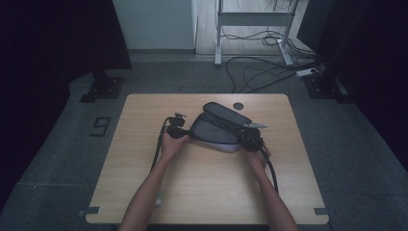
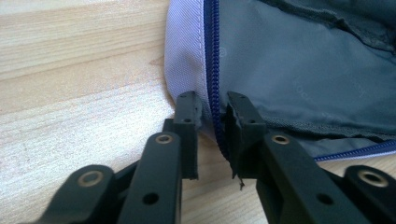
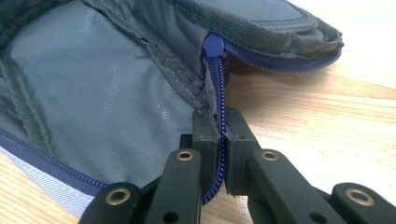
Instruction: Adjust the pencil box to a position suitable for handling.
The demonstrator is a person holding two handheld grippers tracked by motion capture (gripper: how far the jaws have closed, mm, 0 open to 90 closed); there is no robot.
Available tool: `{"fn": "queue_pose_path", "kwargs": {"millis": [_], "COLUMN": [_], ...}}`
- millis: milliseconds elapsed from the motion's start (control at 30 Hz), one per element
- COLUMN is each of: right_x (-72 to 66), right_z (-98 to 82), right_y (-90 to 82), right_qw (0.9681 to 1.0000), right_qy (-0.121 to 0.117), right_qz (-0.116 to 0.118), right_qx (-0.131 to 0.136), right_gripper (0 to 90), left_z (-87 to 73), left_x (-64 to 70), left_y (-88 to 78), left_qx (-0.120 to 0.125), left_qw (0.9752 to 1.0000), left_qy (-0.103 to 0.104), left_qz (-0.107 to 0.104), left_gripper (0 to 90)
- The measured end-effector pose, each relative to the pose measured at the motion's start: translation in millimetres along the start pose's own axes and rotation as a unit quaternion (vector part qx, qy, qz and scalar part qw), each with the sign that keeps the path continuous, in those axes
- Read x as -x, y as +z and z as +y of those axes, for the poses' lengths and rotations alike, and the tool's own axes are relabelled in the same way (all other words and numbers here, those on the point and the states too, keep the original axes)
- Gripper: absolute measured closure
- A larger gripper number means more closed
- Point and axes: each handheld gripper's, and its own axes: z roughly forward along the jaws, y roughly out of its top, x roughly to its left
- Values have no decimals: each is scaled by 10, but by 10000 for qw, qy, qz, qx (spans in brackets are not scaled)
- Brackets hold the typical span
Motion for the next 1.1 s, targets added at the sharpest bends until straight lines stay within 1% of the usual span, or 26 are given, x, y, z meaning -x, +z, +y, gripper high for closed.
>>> {"fn": "queue_pose_path", "kwargs": {"millis": [133,200,300,567,733,900,1000,1100], "right_x": [4,-11,-53,-81,-125,-174,-202,-231], "right_z": [25,42,80,158,210,267,292,316], "right_y": [-52,-83,-150,-308,-406,-498,-539,-576], "right_qw": [9999,9998,9997,9991,9986,9977,9976,9971], "right_qy": [73,52,-51,-69,-148,-204,-222,-234], "right_qz": [102,149,152,175,158,174,192,218], "right_qx": [67,94,197,378,478,627,627,693], "right_gripper": [844,844,844,848,850,853,854,854], "left_z": [10,9,10,18,11,9,7,3], "left_x": [-45,-69,-85,-21,14,18,12,14], "left_y": [-21,-35,-78,-256,-354,-447,-505,-566], "left_qx": [24,20,55,195,288,335,355,412], "left_qw": [9999,9999,9997,9993,9991,9988,9986,9984], "left_qy": [-62,-94,-121,16,112,125,119,123], "left_qz": [-91,-143,-218,-319,-286,-340,-379,-378], "left_gripper": [831,839,855,856,862,863,863,863]}}
